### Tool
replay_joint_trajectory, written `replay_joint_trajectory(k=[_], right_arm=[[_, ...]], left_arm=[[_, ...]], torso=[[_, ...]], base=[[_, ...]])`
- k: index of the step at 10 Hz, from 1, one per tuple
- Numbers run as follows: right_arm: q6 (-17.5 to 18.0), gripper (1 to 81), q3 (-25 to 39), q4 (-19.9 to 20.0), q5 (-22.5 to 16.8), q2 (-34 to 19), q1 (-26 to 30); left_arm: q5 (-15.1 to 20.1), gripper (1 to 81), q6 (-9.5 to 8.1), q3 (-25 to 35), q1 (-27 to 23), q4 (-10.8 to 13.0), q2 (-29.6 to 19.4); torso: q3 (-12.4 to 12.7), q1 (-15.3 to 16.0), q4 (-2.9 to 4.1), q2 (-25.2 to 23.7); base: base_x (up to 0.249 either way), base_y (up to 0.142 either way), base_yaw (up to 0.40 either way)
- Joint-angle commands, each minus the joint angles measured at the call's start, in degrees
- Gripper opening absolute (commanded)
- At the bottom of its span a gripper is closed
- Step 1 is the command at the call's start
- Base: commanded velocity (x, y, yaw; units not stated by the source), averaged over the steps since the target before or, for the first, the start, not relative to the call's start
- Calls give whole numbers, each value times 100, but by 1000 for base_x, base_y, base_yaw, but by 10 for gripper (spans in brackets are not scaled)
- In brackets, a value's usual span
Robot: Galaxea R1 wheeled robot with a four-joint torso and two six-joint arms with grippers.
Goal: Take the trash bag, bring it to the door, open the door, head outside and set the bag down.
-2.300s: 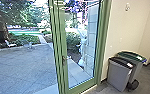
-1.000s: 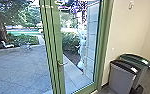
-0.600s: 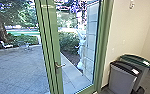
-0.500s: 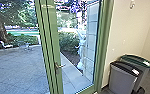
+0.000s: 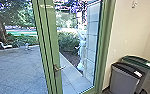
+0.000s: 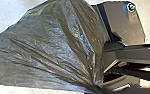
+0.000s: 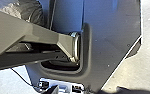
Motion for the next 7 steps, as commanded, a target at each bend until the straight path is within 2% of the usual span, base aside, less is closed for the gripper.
replay_joint_trajectory(k=[1,7], right_arm=[[-30,811,32,-59,-315,60,242],[-30,811,32,-42,-324,60,259]], left_arm=[[334,10,19,8,-315,28,-8],[316,10,19,8,-315,45,-25]], torso=[[0,0,0,0],[0,0,0,0]], base=[[107,0,0],[107,0,0]])
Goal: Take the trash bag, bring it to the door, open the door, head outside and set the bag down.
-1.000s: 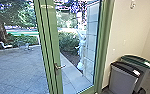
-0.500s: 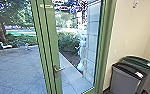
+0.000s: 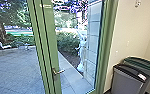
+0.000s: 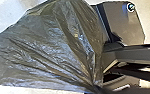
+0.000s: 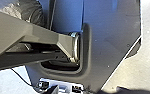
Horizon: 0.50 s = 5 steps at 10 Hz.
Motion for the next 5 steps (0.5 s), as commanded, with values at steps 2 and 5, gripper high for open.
replay_joint_trajectory(k=[2,5], right_arm=[[-30,811,40,-42,-324,69,257],[-30,811,32,-42,-315,69,256]], left_arm=[[322,10,19,8,-313,36,-35],[322,10,19,8,-313,36,-27]], torso=[[0,0,0,0],[0,-2,0,-2]], base=[[108,0,0],[87,-89,0]])
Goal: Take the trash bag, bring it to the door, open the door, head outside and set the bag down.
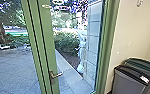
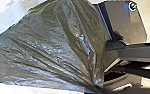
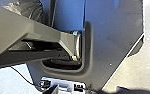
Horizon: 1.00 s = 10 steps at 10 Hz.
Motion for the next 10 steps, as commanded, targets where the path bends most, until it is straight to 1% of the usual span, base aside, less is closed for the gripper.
replay_joint_trajectory(k=[1,3,9,10], right_arm=[[-44,811,32,-44,-322,42,283],[-44,811,32,-53,-322,42,301],[-44,811,32,-53,-348,33,292],[-44,811,32,-53,-357,33,292]], left_arm=[[322,10,11,13,-321,28,3],[322,10,19,13,-321,10,-7],[322,10,19,13,-321,36,20],[322,10,11,13,-321,45,20]], torso=[[0,0,0,0],[0,5,0,2],[0,0,0,2],[0,0,0,2]], base=[[81,-93,0],[81,-81,0],[81,0,0],[0,0,0]])
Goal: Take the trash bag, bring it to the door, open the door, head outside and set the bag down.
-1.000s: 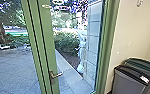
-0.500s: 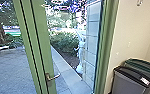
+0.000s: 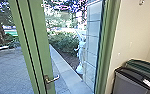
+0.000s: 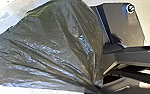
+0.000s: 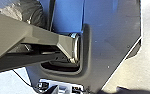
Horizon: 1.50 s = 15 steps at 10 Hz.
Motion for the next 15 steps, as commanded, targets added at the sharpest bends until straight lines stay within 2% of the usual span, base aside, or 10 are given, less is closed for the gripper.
replay_joint_trajectory(k=[1,5,6,7,10,15], right_arm=[[-25,811,42,-58,-334,60,248],[-16,811,86,-14,-264,60,178],[-34,811,131,-32,-35,51,117],[-43,811,209,-32,298,42,55],[-34,811,456,4,352,-19,11],[-34,811,456,-76,352,7,11]], left_arm=[[256,10,11,5,-260,45,-29],[-122,10,11,22,-137,1,-82],[-466,10,11,31,-58,54,-100],[-642,10,11,31,-22,63,-109],[-660,10,11,31,-14,63,-153],[-642,10,19,31,-14,142,-153]], torso=[[0,0,0,0],[0,-2,0,-2],[0,-2,0,-2],[0,-2,0,-2],[0,-2,0,-2],[0,-2,0,-2]], base=[[0,0,0],[0,0,0],[0,0,0],[0,0,0],[0,0,0],[0,0,0]])
